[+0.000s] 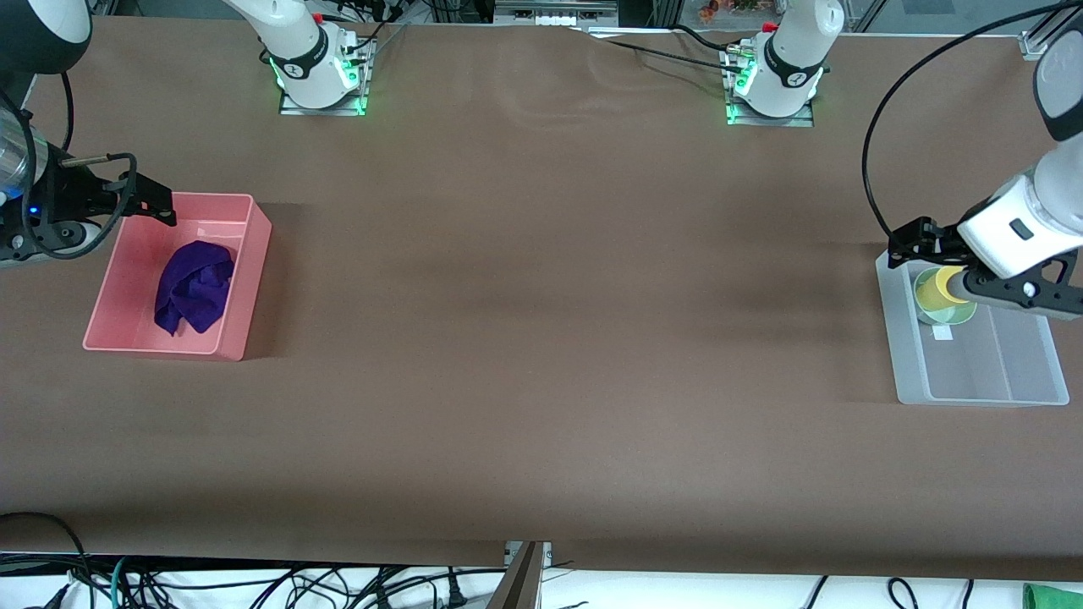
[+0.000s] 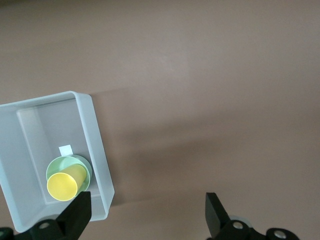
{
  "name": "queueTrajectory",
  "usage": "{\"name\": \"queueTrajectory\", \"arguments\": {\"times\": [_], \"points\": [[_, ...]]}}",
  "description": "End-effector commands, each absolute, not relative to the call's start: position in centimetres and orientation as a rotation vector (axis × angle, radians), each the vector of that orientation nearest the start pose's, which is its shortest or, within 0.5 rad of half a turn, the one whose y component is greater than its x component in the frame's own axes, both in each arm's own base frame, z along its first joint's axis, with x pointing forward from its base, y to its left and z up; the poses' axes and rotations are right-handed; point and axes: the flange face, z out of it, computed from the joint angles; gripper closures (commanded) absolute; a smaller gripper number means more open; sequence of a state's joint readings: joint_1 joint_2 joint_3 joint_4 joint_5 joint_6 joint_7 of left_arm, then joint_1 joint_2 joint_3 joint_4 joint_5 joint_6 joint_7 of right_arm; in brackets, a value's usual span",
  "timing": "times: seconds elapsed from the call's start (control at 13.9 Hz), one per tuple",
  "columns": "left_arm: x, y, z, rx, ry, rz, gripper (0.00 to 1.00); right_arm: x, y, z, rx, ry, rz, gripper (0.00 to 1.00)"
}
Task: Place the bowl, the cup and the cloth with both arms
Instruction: 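Open the left gripper and raise it away from the tray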
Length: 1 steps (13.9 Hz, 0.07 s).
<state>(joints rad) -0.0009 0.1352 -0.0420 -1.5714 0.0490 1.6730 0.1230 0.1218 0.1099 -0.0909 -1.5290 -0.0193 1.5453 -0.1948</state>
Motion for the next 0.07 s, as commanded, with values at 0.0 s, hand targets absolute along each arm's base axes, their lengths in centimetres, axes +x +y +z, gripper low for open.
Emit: {"name": "queueTrajectory", "arguments": {"times": [0.0], "points": [[57.24, -1.47, 54.95, -3.112, 0.202, 0.011, 0.0, 58.48, 1.97, 58.53, -3.157, -0.346, 0.138, 0.0]]}}
